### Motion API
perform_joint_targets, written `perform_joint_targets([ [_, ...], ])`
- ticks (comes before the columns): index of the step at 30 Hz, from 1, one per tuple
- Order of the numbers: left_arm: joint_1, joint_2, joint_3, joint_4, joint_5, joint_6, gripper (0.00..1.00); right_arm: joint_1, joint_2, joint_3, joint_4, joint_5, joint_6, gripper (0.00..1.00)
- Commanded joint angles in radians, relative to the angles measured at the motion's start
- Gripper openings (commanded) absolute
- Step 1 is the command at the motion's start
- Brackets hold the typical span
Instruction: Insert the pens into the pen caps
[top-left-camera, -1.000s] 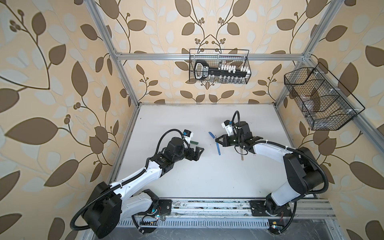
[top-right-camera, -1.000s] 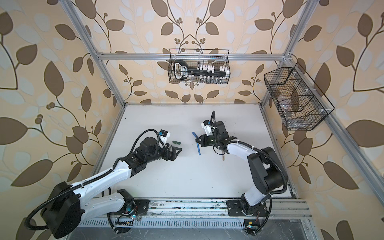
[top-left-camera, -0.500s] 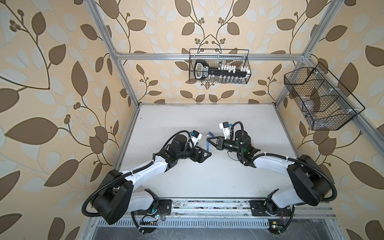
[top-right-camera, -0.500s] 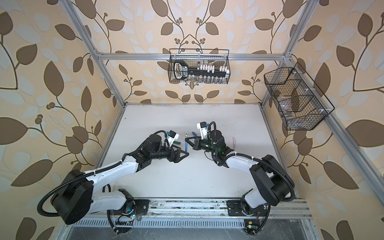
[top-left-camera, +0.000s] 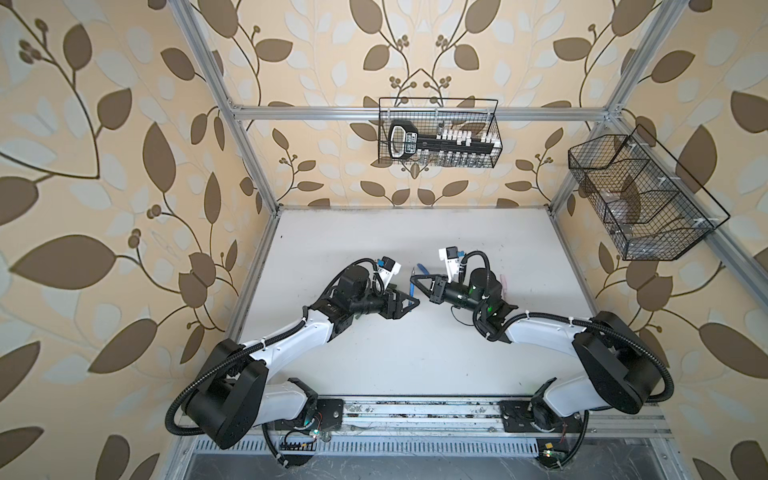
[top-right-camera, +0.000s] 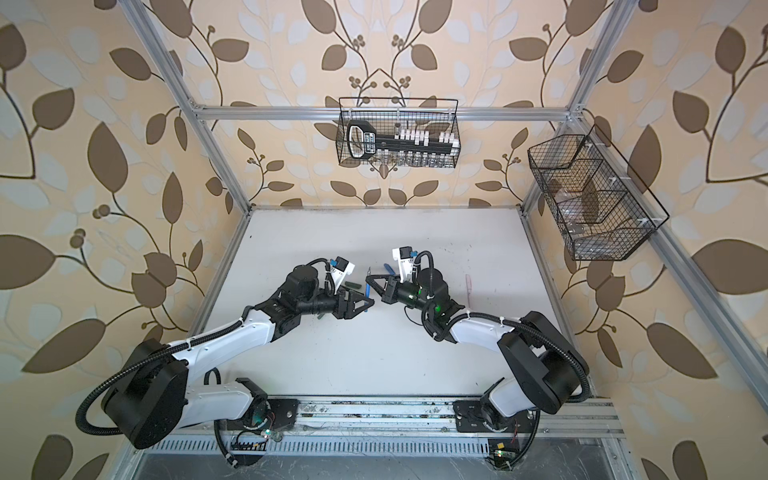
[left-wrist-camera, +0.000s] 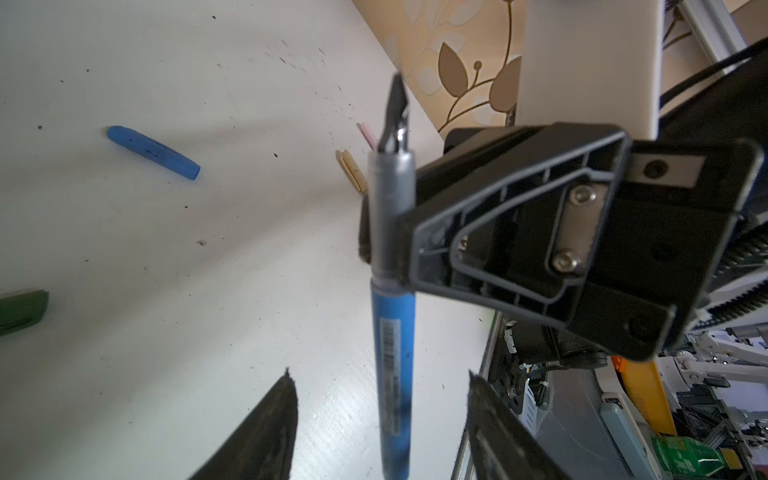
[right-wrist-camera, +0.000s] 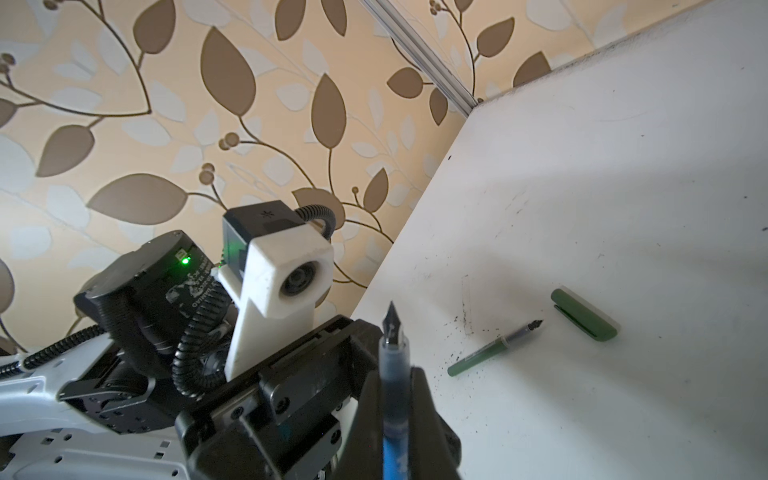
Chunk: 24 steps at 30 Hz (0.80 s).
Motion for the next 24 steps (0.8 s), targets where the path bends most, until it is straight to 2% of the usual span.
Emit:
perform_joint_targets([
  [1, 0.009, -0.002, 0.028, 0.050, 0.047, -0.004, 0.60, 0.008, -0.014, -0.015, 0.094, 0.033, 0.020, 0.00],
  [7, 0.009, 0.005, 0.032, 0.053, 0.054, -0.007, 0.50, 0.016, 0.016, -0.013, 0.136, 0.032, 0.035, 0.00],
  [20, 0.017, -0.021, 0.020, 0.060, 0.044, -0.020, 0.46, 0.035, 0.071, -0.011, 0.178, 0.025, 0.050, 0.00],
  [22, 0.017, -0.025, 0.019, 0.060, 0.044, -0.019, 0.41, 0.036, 0.071, -0.016, 0.186, 0.030, 0.051, 0.00],
  [24, 0.018, -0.025, 0.019, 0.061, 0.046, -0.019, 0.32, 0.037, 0.067, -0.018, 0.191, 0.035, 0.050, 0.00],
])
